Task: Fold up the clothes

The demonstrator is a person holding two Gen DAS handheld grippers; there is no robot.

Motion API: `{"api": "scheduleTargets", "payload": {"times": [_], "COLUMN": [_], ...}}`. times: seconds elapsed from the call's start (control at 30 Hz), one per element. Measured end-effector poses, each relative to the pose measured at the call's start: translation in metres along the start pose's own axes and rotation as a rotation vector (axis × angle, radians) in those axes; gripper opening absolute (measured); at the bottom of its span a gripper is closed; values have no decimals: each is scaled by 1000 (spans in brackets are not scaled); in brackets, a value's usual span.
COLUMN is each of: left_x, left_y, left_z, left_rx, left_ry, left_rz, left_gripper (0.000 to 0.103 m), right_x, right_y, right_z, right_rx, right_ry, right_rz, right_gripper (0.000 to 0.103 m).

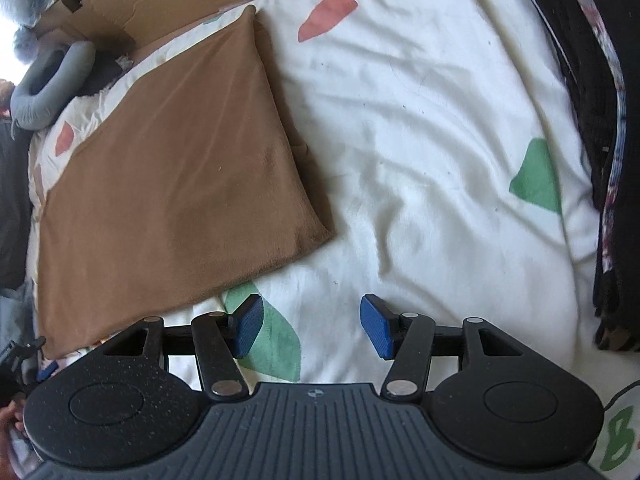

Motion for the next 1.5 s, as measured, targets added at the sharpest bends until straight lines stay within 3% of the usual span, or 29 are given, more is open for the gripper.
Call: {"api": "scheduleTargets", "payload": {"times": [0.13, 0.33, 0.47, 0.67, 0.83, 0.97, 1.1, 1.43, 1.47, 1.5], "left_x": [-13, -16, -26, -33, -36, -37, -39, -38, -39, -39], "left_y": [-1, 5, 9, 11, 8, 5, 4, 6, 6, 6], "left_z": [0, -4, -1, 3, 5, 4, 4, 9, 9, 8], "left_rx": [-9, -1, 15, 31, 18, 13, 10, 11, 11, 13], "left_ry": [82, 100, 89, 92, 106, 103, 100, 83, 82, 81], "left_rz": [-127, -170, -206, -187, -185, -172, -187, -202, -209, -213], "left_gripper": [51, 49, 40, 28, 23, 16, 15, 16, 16, 16], "right_x": [9, 16, 15, 17, 21, 27, 33, 43, 42, 41], "right_y": [0, 3, 2, 2, 6, 11, 12, -4, -5, -6], "right_z": [1, 5, 9, 13, 20, 23, 24, 34, 35, 36], "right_rx": [3, -4, -22, -39, -26, 5, 45, 104, 107, 110], "right_ry": [-61, -107, -123, -146, -213, -229, -226, -189, -192, -199], "right_rz": [102, 210, 237, 274, 358, 444, 499, 529, 528, 526], "right_gripper": [61, 61, 61, 61, 60, 48, 42, 43, 42, 35]}}
Point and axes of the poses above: each gripper's, at about its wrist camera, not at the fingertips, and z roughly the way its jaws point, x to its right, y to its underside, the point moved 1 cm from there along z, roughly the way its jaws point, and after that the axes turned 10 degrees about x, right-handed, at the moved point
